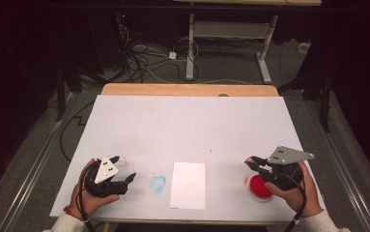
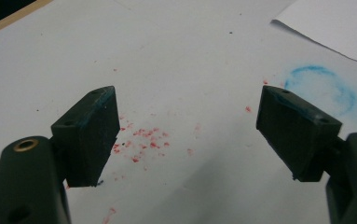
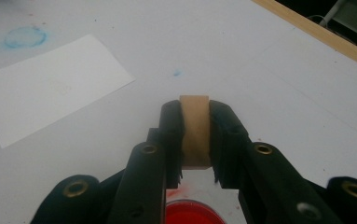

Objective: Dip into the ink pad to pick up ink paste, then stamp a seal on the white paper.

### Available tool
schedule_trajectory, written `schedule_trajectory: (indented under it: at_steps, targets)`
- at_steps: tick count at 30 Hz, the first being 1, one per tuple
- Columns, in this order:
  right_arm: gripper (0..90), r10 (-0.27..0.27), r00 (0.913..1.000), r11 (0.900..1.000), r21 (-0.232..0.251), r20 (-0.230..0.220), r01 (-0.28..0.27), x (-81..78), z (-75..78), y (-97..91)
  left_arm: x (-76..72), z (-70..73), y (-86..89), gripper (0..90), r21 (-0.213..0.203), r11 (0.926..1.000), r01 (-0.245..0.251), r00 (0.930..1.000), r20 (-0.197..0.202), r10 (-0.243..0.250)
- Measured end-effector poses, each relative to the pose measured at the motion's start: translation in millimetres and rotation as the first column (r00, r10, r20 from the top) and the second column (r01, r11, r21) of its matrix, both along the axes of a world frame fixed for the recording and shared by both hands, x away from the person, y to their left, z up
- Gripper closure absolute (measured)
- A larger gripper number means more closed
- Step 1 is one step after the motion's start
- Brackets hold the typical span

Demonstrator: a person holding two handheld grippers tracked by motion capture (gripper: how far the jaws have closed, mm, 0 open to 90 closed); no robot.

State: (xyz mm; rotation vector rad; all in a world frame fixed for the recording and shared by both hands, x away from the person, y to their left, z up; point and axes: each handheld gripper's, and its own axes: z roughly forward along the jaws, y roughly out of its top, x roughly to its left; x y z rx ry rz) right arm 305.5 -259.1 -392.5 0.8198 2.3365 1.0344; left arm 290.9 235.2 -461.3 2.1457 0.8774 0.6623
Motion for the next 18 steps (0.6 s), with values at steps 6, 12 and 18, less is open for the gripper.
schedule_trajectory:
  at_steps: [6,12,18]
  targets:
    - [75.7,0.021,0.9998,0.9998,0.000,0.000,-0.021,1.8,0.2,7.5,-1.8,0.6,1.1,20.7,0.002,1.0000,-0.005,1.0000,0.005,0.005]
    - [75.7,0.036,0.9994,0.9994,-0.001,0.002,-0.036,2.3,2.2,14.2,-2.2,0.8,-0.2,20.7,0.004,1.0000,0.002,1.0000,0.008,-0.002]
    - [75.7,0.064,0.9979,0.9979,0.000,0.007,-0.064,2.2,5.0,25.2,-1.9,2.2,-1.5,20.6,0.004,1.0000,0.002,0.9998,0.017,-0.002]
